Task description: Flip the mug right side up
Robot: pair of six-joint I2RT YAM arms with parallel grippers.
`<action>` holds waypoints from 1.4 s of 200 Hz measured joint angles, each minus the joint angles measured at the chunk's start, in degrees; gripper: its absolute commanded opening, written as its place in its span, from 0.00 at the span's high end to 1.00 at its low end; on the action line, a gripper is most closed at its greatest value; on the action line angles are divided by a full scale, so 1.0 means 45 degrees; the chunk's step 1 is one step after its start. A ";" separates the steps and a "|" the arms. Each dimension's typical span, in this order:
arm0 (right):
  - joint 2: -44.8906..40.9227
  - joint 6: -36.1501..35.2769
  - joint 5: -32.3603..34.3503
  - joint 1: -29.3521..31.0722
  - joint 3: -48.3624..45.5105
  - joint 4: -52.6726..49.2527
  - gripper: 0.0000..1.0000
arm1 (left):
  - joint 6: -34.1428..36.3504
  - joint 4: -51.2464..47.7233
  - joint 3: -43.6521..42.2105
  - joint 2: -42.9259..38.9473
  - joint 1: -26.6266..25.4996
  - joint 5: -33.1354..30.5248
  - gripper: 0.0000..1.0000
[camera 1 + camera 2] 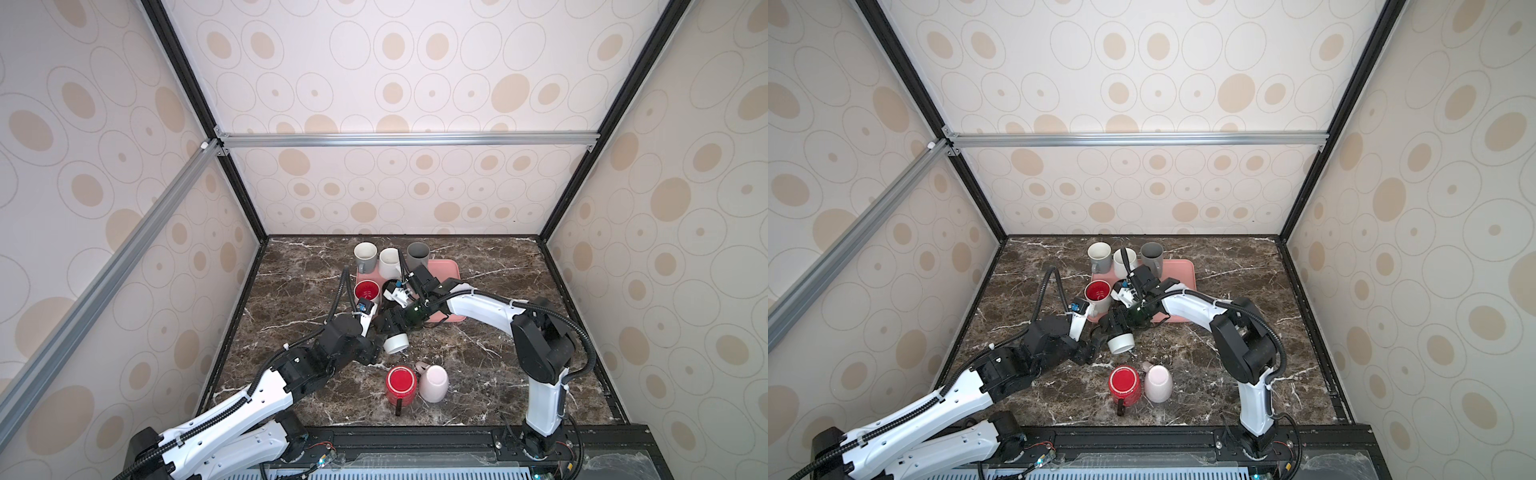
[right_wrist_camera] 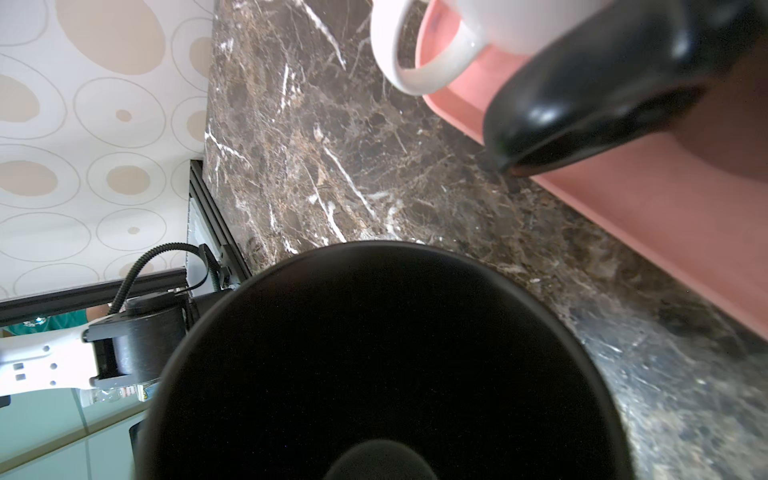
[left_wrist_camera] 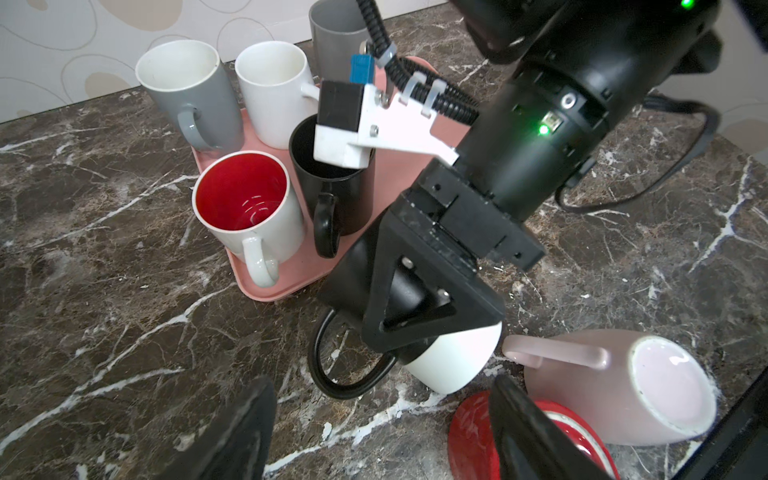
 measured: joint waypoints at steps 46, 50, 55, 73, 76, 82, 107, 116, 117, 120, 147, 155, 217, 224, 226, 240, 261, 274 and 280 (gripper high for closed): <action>-0.0981 0.0097 0.0393 -0.0015 -0.0738 0.0500 0.63 | -0.0826 -0.0024 -0.0049 -0.0277 0.0704 0.0729 0.25; -0.1078 0.0102 0.0423 -0.0024 -0.0821 0.0549 0.63 | -0.0899 0.0010 -0.0078 -0.0389 0.0835 0.0869 0.26; -0.1219 0.0102 0.0481 -0.0034 -0.0913 0.0593 0.63 | -0.0986 0.0063 -0.0112 -0.0534 0.1025 0.1069 0.25; -0.1661 0.0117 0.0617 -0.0063 -0.1214 0.0860 0.63 | -0.1331 0.0510 -0.0403 -0.1083 0.1885 0.2001 0.26; -0.1729 0.0112 0.0636 -0.0068 -0.1268 0.0937 0.63 | -0.1423 0.0622 -0.0476 -0.1171 0.2089 0.2234 0.26; -0.1885 0.0117 0.0665 -0.0083 -0.1428 0.1151 0.63 | -0.1549 0.0835 -0.0636 -0.1307 0.2453 0.2599 0.26; -0.2599 0.0151 0.0835 -0.0092 -0.2273 0.2069 0.63 | -0.2312 0.1802 -0.1457 -0.1579 0.3687 0.4362 0.26; -0.2875 0.0160 0.0908 -0.0092 -0.2623 0.2375 0.63 | -0.2603 0.2127 -0.1783 -0.1632 0.4002 0.4920 0.25; -0.2895 0.0160 0.0908 -0.0092 -0.2652 0.2399 0.63 | -0.2633 0.2152 -0.1807 -0.1632 0.4027 0.4959 0.25; -0.2973 0.0165 0.0928 -0.0092 -0.2754 0.2506 0.63 | -0.2730 0.2244 -0.1899 -0.1651 0.4099 0.5129 0.25; -0.3653 0.0282 0.1059 -0.0092 -0.3633 0.3565 0.63 | -0.3599 0.3434 -0.2676 -0.1773 0.4697 0.6635 0.25; -0.3793 0.0364 0.1054 -0.0092 -0.3832 0.3895 0.63 | -0.3808 0.3764 -0.2807 -0.1768 0.4809 0.7004 0.26; -0.3983 0.0767 0.0699 -0.0087 -0.3993 0.5022 0.64 | -0.4430 0.5207 -0.3104 -0.1486 0.5051 0.8082 0.46; -0.4027 0.0792 0.0656 -0.0078 -0.4017 0.5095 0.65 | -0.4439 0.5299 -0.3104 -0.1399 0.5085 0.8116 0.47; -0.4046 0.0801 0.0641 -0.0078 -0.4036 0.5105 0.65 | -0.4439 0.5309 -0.3104 -0.1370 0.5095 0.8126 0.48; -0.4187 0.0879 0.0568 -0.0073 -0.4153 0.5202 0.65 | -0.4444 0.5396 -0.3104 -0.1200 0.5168 0.8184 0.50; -0.4318 0.0928 0.0529 -0.0005 -0.4221 0.5207 0.65 | -0.4454 0.5581 -0.3118 -0.1030 0.5246 0.8257 0.51; -0.4337 0.0952 0.0520 0.0058 -0.4226 0.5246 0.65 | -0.4459 0.5746 -0.3123 -0.0942 0.5265 0.8359 0.52; -0.4337 0.0971 0.0515 0.0097 -0.4226 0.5275 0.65 | -0.4469 0.5838 -0.3123 -0.0894 0.5280 0.8412 0.54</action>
